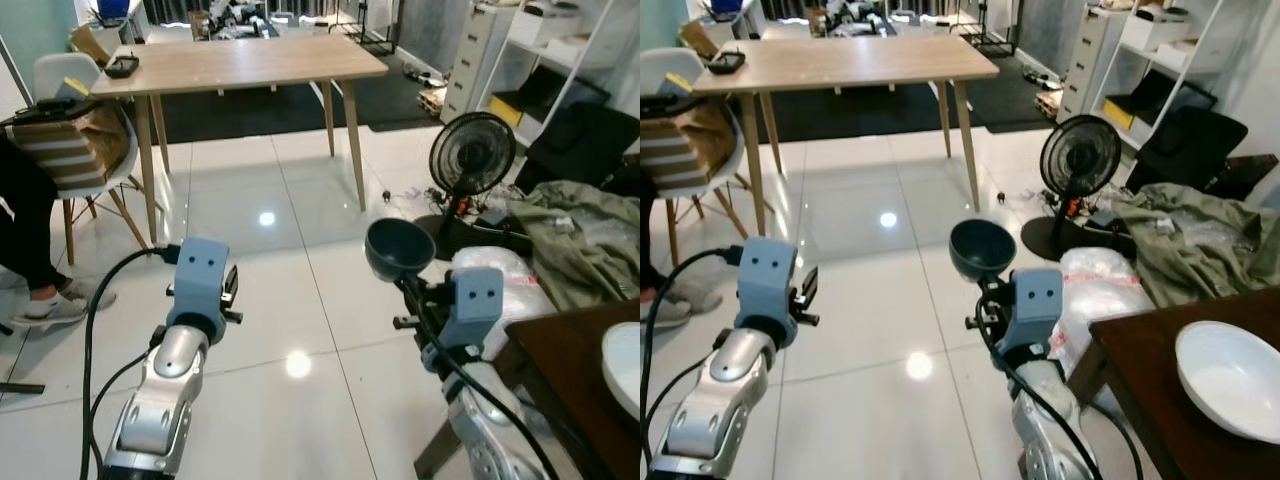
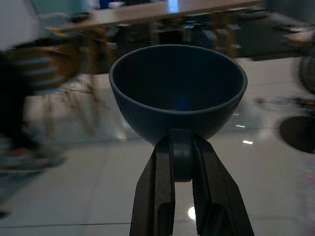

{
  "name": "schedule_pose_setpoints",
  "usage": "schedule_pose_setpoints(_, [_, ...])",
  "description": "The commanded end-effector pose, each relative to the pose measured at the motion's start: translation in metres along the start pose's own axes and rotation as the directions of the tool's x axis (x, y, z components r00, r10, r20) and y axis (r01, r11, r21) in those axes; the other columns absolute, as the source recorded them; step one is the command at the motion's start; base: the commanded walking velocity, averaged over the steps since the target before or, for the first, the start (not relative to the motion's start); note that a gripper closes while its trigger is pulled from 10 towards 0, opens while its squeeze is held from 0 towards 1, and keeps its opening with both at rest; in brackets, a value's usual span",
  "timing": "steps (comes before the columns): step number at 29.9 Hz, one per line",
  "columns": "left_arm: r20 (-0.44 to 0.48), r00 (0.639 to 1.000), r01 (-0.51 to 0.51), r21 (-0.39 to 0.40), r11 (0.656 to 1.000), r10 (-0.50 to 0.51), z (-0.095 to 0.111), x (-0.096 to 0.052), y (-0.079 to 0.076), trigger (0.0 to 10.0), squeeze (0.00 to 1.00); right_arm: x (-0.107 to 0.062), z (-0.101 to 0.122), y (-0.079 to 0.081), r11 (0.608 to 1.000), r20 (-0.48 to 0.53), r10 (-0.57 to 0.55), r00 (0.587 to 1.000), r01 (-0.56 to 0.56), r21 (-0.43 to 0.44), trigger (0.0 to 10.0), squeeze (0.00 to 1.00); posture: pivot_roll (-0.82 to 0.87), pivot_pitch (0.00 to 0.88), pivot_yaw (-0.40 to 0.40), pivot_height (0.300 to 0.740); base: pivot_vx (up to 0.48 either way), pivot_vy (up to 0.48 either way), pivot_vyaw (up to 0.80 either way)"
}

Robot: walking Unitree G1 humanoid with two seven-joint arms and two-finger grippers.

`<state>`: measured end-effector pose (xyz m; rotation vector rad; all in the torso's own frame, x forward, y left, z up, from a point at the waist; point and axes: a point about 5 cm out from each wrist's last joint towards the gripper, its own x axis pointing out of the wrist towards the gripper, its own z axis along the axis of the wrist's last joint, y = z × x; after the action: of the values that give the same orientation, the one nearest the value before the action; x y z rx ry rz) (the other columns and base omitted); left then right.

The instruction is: Setting the table

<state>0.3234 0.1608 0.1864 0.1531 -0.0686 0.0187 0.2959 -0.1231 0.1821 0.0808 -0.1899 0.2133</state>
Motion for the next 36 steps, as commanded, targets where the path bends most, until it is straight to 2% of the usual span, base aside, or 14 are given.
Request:
schedule_pose_setpoints(1, [-0.009, 1.000, 0.007, -0.003, 1.000, -0.007, -0.0036, -0.0007, -0.0029, 10.0, 0.00, -0.0021, -0.0017, -0.0051, 1.000, -0.003, -0.014, 1.000, 0.014, -0.014, 10.0, 0.00, 0.08, 0.087, 0.079, 0.740, 0.480, 0.000, 0.00])
schedule_pose_setpoints(18, [-0.007, 1.000, 0.007, -0.002, 1.000, -0.007, -0.0037, -0.0002, -0.0023, 10.0, 0.00, -0.0019, -0.0027, -0.0050, 1.000, -0.003, -0.016, 1.000, 0.016, -0.024, 10.0, 0.00, 0.08, 0.093, 0.079, 0.740, 0.480, 0.000, 0.00])
schedule_pose_setpoints(36, [-0.006, 1.000, 0.005, 0.001, 1.000, -0.005, -0.0031, -0.0003, -0.0011, 10.0, 0.00, -0.0011, -0.0010, -0.0085, 0.999, 0.011, -0.054, 0.998, 0.054, 0.006, 10.0, 0.00, 0.09, 0.101, 0.081, 0.740, 0.480, 0.000, 0.00])
